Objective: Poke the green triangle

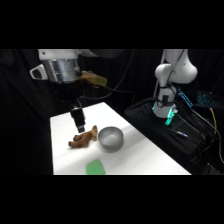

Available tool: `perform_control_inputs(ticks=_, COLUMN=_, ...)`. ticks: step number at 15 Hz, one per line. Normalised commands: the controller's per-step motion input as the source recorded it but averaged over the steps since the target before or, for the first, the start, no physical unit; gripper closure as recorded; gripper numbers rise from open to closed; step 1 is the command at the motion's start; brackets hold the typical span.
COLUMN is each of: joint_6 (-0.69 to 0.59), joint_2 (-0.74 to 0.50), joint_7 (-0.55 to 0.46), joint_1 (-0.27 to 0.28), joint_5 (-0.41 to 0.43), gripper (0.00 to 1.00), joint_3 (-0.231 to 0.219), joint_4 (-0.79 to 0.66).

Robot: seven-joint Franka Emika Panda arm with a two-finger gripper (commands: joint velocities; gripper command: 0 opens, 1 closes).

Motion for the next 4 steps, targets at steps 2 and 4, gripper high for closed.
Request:
perform_control_inputs(ticks=2, joint_6=-0.2, joint_2=-0.25, joint_7=0.01, joint_1=0.025, joint_5=0.013, gripper=0.0, joint_3=-0.002, joint_4=-0.01)
perform_control_inputs(ticks=4, joint_6=-0.16, joint_2=-0.21, joint_7=0.0, joint_1=0.024, joint_5=0.009, gripper=0.0, joint_3=0.005, joint_4=-0.01)
